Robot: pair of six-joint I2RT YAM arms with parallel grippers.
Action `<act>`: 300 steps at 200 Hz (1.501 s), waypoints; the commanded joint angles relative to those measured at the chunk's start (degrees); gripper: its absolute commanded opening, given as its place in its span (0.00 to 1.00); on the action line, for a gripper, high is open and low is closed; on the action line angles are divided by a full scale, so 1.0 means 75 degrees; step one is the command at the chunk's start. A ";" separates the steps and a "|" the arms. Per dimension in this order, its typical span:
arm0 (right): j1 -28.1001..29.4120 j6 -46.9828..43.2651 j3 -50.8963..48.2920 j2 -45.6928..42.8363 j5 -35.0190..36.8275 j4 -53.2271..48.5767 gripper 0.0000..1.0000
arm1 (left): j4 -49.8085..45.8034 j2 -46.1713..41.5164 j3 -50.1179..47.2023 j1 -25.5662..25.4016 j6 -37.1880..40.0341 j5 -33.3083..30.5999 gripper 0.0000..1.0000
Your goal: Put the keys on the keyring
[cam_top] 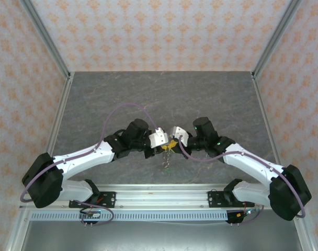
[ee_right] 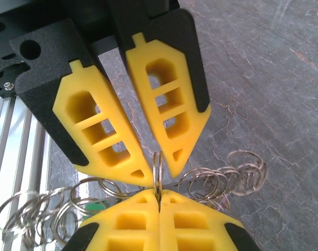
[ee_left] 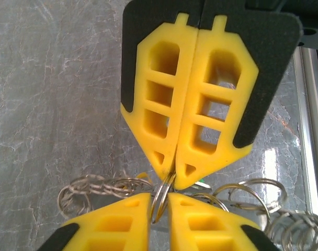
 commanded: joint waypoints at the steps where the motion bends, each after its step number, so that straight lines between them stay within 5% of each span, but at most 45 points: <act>1: 0.0065 0.0099 -0.0017 -0.0061 -0.0346 0.0601 0.00 | 0.0324 -0.0196 -0.0011 -0.0032 -0.0096 0.0089 0.11; 28: 0.0066 0.0098 -0.0017 -0.0052 -0.0420 0.0599 0.00 | 0.0295 -0.0189 -0.0007 -0.0032 -0.0091 0.0006 0.00; 56: 0.0067 -0.0090 -0.0164 -0.0110 -0.0175 0.0416 0.05 | 0.0250 -0.0154 0.0061 -0.0018 -0.0290 -0.0448 0.00; 125: -0.0078 0.0379 -0.0508 0.0226 -0.0527 0.1262 0.15 | 0.1010 -0.0291 -0.0156 -0.0008 -0.0642 0.0698 0.00; 185: -0.0134 0.0331 -0.0401 0.0213 -0.0373 0.1006 0.00 | 0.1034 -0.0482 -0.0390 0.0004 -0.0603 0.0339 0.00; 208: -0.0124 0.0154 -0.0134 0.0127 -0.0445 0.0605 0.00 | 0.0552 -0.0432 -0.0271 -0.0001 -0.0347 0.0049 0.14; 300: 0.0092 -0.0065 0.0351 0.0071 -0.0374 0.0057 0.00 | -0.0019 -0.0070 0.0202 -0.0031 -0.0028 -0.0107 0.19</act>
